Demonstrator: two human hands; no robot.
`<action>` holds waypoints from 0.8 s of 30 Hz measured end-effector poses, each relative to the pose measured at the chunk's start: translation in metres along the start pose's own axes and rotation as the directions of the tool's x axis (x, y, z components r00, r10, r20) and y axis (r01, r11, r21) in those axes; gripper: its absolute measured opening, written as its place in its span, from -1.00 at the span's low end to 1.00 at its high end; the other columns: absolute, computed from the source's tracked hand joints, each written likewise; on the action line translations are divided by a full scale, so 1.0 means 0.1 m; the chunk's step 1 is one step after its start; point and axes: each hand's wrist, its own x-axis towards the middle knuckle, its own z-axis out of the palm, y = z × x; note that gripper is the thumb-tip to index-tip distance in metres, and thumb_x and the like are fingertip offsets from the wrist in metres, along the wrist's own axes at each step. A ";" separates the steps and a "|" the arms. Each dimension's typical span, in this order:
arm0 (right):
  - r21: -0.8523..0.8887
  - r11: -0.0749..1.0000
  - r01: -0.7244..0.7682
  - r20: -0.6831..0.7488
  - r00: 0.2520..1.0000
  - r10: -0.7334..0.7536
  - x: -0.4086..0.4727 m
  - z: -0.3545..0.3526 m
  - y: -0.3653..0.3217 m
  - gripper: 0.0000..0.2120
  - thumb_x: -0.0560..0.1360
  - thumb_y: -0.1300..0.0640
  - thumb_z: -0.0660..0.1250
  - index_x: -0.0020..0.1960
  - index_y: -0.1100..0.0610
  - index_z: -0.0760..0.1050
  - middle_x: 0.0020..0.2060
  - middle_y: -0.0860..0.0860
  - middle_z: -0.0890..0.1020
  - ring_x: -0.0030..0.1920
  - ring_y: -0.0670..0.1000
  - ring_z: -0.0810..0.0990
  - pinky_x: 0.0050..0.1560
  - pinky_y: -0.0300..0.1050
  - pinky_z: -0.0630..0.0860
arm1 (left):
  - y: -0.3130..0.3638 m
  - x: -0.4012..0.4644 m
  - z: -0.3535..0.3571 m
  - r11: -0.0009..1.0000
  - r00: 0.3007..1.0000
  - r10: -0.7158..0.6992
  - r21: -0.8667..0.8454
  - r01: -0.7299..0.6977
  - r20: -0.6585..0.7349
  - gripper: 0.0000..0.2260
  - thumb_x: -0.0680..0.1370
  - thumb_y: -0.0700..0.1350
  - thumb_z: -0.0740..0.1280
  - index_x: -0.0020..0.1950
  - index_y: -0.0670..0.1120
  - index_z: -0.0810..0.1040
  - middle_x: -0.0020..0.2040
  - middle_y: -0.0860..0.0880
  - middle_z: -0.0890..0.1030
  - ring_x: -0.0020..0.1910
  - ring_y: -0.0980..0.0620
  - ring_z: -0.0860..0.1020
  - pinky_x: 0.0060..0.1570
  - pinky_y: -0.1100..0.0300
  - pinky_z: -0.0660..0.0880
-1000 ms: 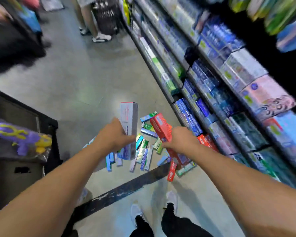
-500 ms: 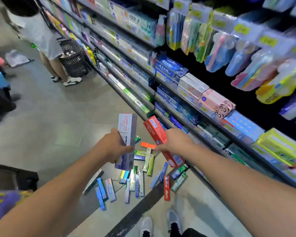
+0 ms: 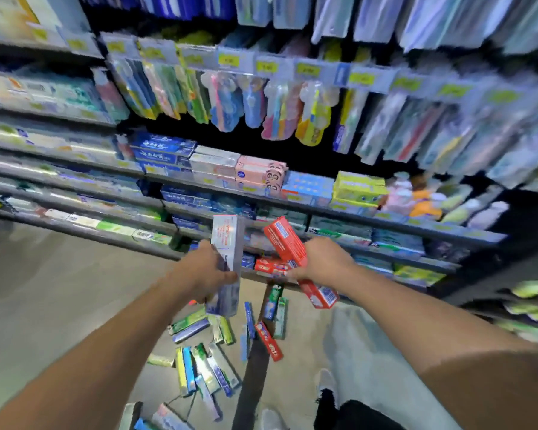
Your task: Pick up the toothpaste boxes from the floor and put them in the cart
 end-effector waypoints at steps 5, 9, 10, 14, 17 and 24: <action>0.106 0.977 -0.186 -0.097 0.976 0.197 -0.30 -0.09 0.84 -0.51 0.34 -0.27 0.47 -0.04 0.12 0.50 -0.16 0.07 0.63 -0.17 0.08 0.62 -0.14 -0.04 0.59 | 0.84 0.12 0.23 0.983 0.987 0.147 0.099 -0.153 0.065 -0.44 0.46 0.13 0.48 0.20 -0.12 0.25 0.01 -0.12 0.55 -0.19 -0.10 0.64 -0.31 0.08 0.58; 0.191 0.933 -0.304 -0.131 0.935 0.331 -0.58 -0.13 1.43 -0.55 0.34 -0.26 0.48 -0.01 0.07 0.52 -0.16 0.03 0.61 -0.19 0.05 0.60 -0.29 -0.11 0.51 | 1.47 0.15 0.54 0.951 0.951 0.277 0.102 -0.292 0.140 -0.53 0.45 0.11 0.49 0.10 -0.07 0.30 0.01 -0.08 0.54 -0.20 -0.04 0.61 -0.29 0.06 0.62; 0.214 0.920 -0.328 -0.129 0.924 0.360 -0.65 -0.12 1.58 -0.57 0.34 -0.25 0.48 -0.04 0.07 0.52 -0.18 0.03 0.60 -0.21 0.05 0.58 -0.34 -0.13 0.44 | 1.62 0.15 0.63 0.936 0.938 0.312 0.121 -0.331 0.149 -0.56 0.45 0.11 0.50 0.05 -0.06 0.31 -0.02 -0.07 0.55 -0.22 0.00 0.58 -0.35 0.10 0.57; 0.287 0.873 -0.395 -0.124 0.888 0.443 -0.96 -0.09 2.19 -0.55 0.32 -0.27 0.46 -0.06 0.08 0.55 -0.20 0.02 0.60 -0.21 0.04 0.61 -0.23 -0.09 0.55 | 2.21 0.17 1.04 0.900 0.900 0.374 0.144 -0.410 0.224 -0.57 0.47 0.12 0.48 -0.06 -0.01 0.25 -0.16 0.01 0.48 -0.33 0.07 0.51 -0.51 0.23 0.36; 0.327 0.840 -0.433 -0.139 0.857 0.496 -1.24 -0.11 2.66 -0.57 0.34 -0.25 0.48 -0.06 0.08 0.51 -0.18 0.03 0.60 -0.17 0.06 0.62 -0.16 -0.09 0.55 | 2.67 0.16 1.35 0.856 0.869 0.414 0.209 -0.473 0.270 -0.53 0.45 0.15 0.49 0.02 -0.04 0.26 -0.16 0.02 0.48 -0.31 0.08 0.50 -0.45 0.20 0.39; 0.406 0.723 -0.560 -0.106 0.756 0.645 -1.78 -0.19 3.88 -0.53 0.32 -0.28 0.47 -0.12 0.09 0.44 -0.21 0.02 0.60 -0.27 0.02 0.60 -0.40 -0.17 0.43 | 3.84 0.02 2.10 0.782 0.805 0.467 0.254 -0.569 0.366 -0.49 0.40 0.16 0.51 0.04 -0.06 0.27 -0.02 -0.06 0.51 -0.10 -0.12 0.60 -0.15 -0.05 0.63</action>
